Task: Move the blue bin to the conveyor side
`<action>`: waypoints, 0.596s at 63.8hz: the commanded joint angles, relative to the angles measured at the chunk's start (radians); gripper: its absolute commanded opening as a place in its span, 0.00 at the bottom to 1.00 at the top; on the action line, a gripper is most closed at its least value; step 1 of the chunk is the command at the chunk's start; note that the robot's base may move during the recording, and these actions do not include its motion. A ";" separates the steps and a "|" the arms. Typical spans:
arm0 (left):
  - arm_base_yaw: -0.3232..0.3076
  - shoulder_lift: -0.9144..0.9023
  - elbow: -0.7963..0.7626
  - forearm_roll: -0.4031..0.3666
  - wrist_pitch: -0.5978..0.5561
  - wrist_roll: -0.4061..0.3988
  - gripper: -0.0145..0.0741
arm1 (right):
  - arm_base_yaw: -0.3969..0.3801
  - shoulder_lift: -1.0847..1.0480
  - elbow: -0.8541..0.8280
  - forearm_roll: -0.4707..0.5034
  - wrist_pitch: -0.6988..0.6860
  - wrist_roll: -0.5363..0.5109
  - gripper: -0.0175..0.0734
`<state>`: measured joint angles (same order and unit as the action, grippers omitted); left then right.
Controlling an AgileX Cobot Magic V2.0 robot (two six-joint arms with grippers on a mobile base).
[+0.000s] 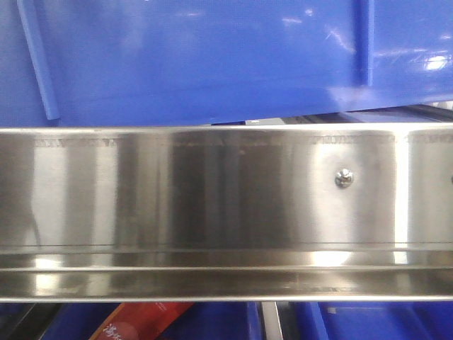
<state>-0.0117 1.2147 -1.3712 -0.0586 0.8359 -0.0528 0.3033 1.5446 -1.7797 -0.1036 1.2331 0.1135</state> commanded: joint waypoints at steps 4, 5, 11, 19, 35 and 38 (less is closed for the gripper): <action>-0.003 -0.001 -0.006 -0.008 -0.001 0.001 0.14 | -0.001 -0.013 0.003 -0.002 -0.012 -0.010 0.58; -0.003 -0.001 -0.006 -0.008 -0.001 0.001 0.14 | -0.001 -0.013 0.003 -0.002 -0.012 -0.010 0.58; -0.003 -0.001 -0.006 -0.008 0.003 0.001 0.14 | -0.001 -0.013 0.003 0.003 -0.012 -0.010 0.58; -0.003 -0.001 -0.006 -0.008 0.010 0.001 0.14 | -0.001 -0.013 0.003 0.004 -0.012 -0.010 0.58; -0.003 -0.001 -0.006 -0.008 0.010 0.001 0.14 | -0.001 -0.013 0.005 0.004 -0.012 -0.010 0.56; -0.003 -0.001 -0.006 -0.008 0.010 0.001 0.14 | -0.001 -0.013 0.005 0.004 -0.012 -0.010 0.52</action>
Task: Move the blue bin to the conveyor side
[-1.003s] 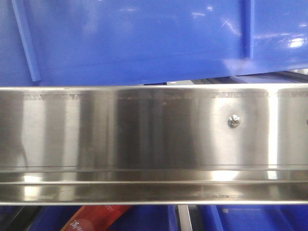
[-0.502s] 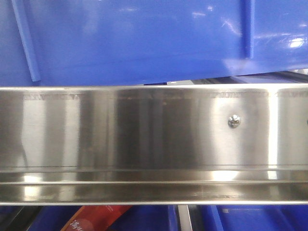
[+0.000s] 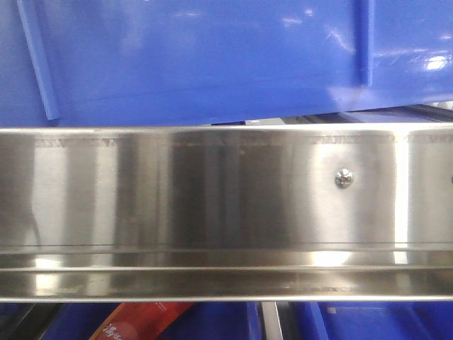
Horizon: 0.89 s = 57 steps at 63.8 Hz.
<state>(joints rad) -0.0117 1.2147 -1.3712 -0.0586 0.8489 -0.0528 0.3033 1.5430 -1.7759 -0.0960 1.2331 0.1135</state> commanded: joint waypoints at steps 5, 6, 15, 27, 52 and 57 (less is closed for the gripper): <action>-0.003 -0.001 -0.006 -0.008 -0.003 0.001 0.14 | -0.001 -0.011 0.001 -0.003 -0.012 -0.010 0.42; -0.003 -0.001 -0.006 -0.008 -0.003 0.001 0.14 | -0.001 -0.011 0.001 -0.003 -0.012 -0.010 0.39; -0.003 -0.001 -0.006 -0.008 -0.003 0.001 0.14 | -0.001 -0.011 0.001 -0.003 -0.012 -0.010 0.09; -0.003 -0.001 -0.006 -0.022 -0.018 0.001 0.14 | -0.001 -0.011 0.001 -0.003 -0.012 -0.010 0.11; -0.003 0.050 -0.007 -0.022 -0.113 0.001 0.60 | -0.001 -0.011 0.001 -0.003 -0.012 -0.010 0.11; -0.003 0.084 -0.016 -0.024 -0.111 0.001 0.67 | -0.001 -0.011 0.001 -0.003 -0.012 -0.010 0.11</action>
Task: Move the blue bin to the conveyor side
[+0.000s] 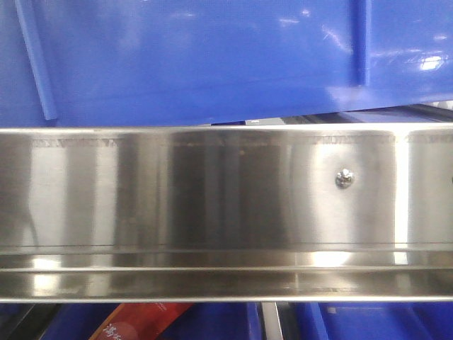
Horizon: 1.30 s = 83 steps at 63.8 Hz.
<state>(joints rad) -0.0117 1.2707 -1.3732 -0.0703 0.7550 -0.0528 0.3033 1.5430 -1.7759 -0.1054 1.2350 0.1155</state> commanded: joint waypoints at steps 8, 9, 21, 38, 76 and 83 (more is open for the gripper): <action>-0.010 0.086 -0.058 -0.018 0.031 0.001 0.68 | -0.001 -0.011 0.001 0.006 -0.014 -0.012 0.11; -0.013 0.097 -0.068 -0.018 0.039 0.001 0.68 | -0.001 -0.011 0.001 0.006 -0.014 -0.012 0.11; -0.023 0.195 -0.159 -0.018 0.188 0.001 0.68 | -0.001 -0.011 0.001 0.006 -0.014 -0.012 0.11; -0.023 0.253 -0.175 -0.011 0.251 0.001 0.68 | -0.001 -0.011 0.001 0.006 -0.014 -0.012 0.11; -0.023 0.253 -0.177 -0.011 0.230 -0.003 0.58 | -0.001 -0.011 0.001 0.006 -0.014 -0.012 0.11; -0.023 0.253 -0.177 -0.011 0.230 -0.003 0.49 | -0.001 -0.011 0.001 0.006 -0.014 -0.012 0.11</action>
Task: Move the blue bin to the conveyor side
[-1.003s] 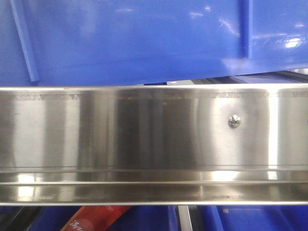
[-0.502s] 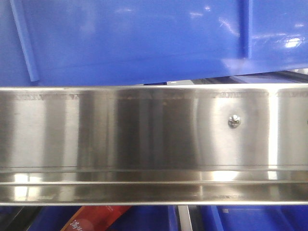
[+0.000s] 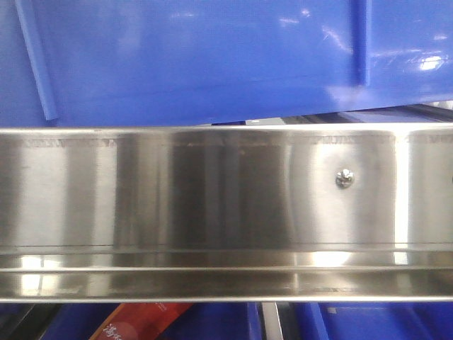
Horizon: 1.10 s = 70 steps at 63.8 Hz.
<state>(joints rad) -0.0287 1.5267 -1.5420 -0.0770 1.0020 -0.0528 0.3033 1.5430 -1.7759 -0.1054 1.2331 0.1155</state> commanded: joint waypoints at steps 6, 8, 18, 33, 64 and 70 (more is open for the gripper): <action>-0.006 -0.003 -0.008 -0.005 -0.017 -0.003 0.30 | -0.001 -0.011 0.001 0.011 -0.012 -0.012 0.11; -0.006 -0.003 -0.008 -0.005 -0.017 -0.003 0.24 | -0.001 -0.011 0.001 0.017 -0.012 -0.012 0.11; -0.006 -0.003 -0.008 -0.007 -0.017 -0.003 0.16 | -0.001 -0.011 0.001 0.038 -0.012 -0.012 0.11; -0.006 -0.003 -0.008 -0.007 -0.017 -0.003 0.17 | -0.001 -0.008 0.001 0.038 -0.012 -0.012 0.11; -0.006 -0.020 -0.071 -0.007 0.032 -0.003 0.14 | -0.001 -0.012 -0.030 0.034 -0.012 -0.012 0.11; -0.006 -0.044 -0.106 -0.007 0.050 -0.011 0.14 | -0.001 -0.026 -0.063 0.034 -0.012 -0.012 0.11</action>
<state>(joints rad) -0.0287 1.5249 -1.5971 -0.0582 1.0722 -0.0546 0.3033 1.5469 -1.7927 -0.0872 1.2624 0.1155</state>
